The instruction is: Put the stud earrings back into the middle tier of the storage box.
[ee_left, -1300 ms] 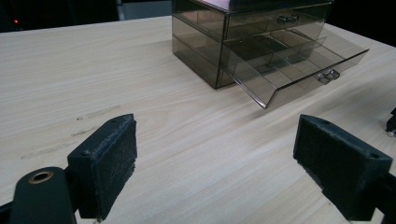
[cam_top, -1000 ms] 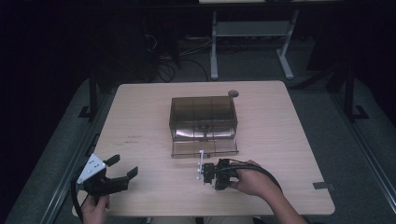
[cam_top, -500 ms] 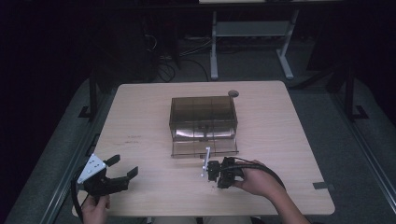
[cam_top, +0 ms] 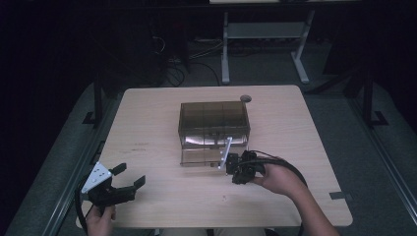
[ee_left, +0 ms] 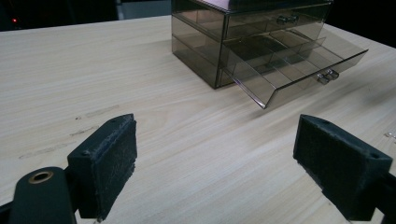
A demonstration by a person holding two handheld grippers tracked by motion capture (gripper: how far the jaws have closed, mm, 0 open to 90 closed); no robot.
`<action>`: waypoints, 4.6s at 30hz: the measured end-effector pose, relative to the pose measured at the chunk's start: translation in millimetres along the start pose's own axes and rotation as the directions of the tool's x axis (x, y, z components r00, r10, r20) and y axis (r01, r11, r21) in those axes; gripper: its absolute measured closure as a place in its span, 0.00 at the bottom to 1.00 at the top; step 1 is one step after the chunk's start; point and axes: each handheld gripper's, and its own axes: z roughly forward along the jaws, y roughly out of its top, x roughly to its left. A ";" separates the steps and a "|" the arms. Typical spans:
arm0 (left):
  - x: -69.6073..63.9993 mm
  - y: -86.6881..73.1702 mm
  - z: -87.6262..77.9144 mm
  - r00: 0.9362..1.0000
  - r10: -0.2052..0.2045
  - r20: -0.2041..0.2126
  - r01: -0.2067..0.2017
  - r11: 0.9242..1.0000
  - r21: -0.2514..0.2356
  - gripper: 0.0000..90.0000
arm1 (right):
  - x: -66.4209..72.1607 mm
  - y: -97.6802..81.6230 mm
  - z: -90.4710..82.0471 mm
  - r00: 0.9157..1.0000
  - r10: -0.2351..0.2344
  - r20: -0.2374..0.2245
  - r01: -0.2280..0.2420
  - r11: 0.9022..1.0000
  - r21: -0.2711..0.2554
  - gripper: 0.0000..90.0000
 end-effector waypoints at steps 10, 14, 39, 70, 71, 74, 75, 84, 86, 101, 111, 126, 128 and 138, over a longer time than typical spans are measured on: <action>0.3 0.2 -0.4 1.000 0.001 -0.001 -0.001 1.000 -0.003 0.14 | -40.4 5.9 -27.6 0.998 0.053 0.020 -0.053 0.998 -0.016 0.95; 0.5 0.1 -0.5 1.000 0.000 0.000 0.000 1.000 -0.004 0.14 | -59.2 9.5 -25.6 0.996 0.084 0.027 -0.084 0.996 0.005 0.95; 1.0 0.4 -1.8 1.000 -0.013 0.005 0.013 1.000 -0.015 0.14 | -109.6 1.1 16.1 0.977 0.210 0.032 -0.212 0.975 0.066 0.91; 0.2 0.1 -0.5 1.000 -0.005 0.005 0.005 1.000 -0.005 0.14 | -43.0 -14.3 -21.3 0.989 0.148 0.016 -0.146 0.987 -0.071 0.76; 0.1 0.1 -0.5 1.000 -0.003 0.005 0.003 1.000 -0.005 0.14 | -43.0 -14.3 -21.3 0.989 0.148 0.016 -0.146 0.987 -0.071 0.76; 0.2 0.0 -0.1 1.000 -0.007 0.006 0.007 1.000 -0.004 0.14 | -35.3 -15.5 -17.7 0.990 0.140 0.007 -0.139 0.987 -0.077 0.75; 0.2 0.0 -0.1 1.000 -0.007 0.006 0.007 1.000 -0.004 0.14 | -33.7 -16.1 -16.6 0.990 0.139 0.006 -0.138 0.987 -0.077 0.75; 0.2 -0.1 0.4 1.000 -0.007 0.007 0.007 1.000 0.000 0.14 | -18.9 -18.5 -7.5 0.992 0.126 -0.008 -0.126 0.989 -0.083 0.73; 0.0 0.0 0.3 1.000 -0.004 0.007 0.004 1.000 0.000 0.14 | -15.3 -17.5 -5.2 0.993 0.119 -0.010 -0.119 0.989 -0.083 0.72; -0.9 0.4 0.5 1.000 -0.003 0.010 0.003 1.000 -0.003 0.14 | 4.8 -1.9 17.5 0.997 0.067 -0.045 -0.070 0.995 -0.072 0.71; -0.5 0.5 0.2 1.000 -0.004 0.011 0.004 1.000 -0.004 0.14 | 12.0 10.7 33.1 0.997 0.030 -0.074 -0.033 0.999 -0.041 0.74; -0.4 0.8 0.0 1.000 -0.006 0.012 0.006 1.000 -0.007 0.14 | 16.5 22.3 54.8 0.995 -0.011 -0.098 0.014 0.999 0.037 0.80; -0.6 1.0 0.0 1.000 -0.001 0.012 0.001 1.000 -0.003 0.14 | 17.1 23.6 57.1 0.995 -0.016 -0.101 0.021 0.999 0.050 0.81; -0.4 0.9 -0.1 1.000 -0.007 0.011 0.007 1.000 -0.009 0.14 | 18.9 26.7 61.1 0.996 -0.042 -0.083 0.049 0.995 0.082 0.86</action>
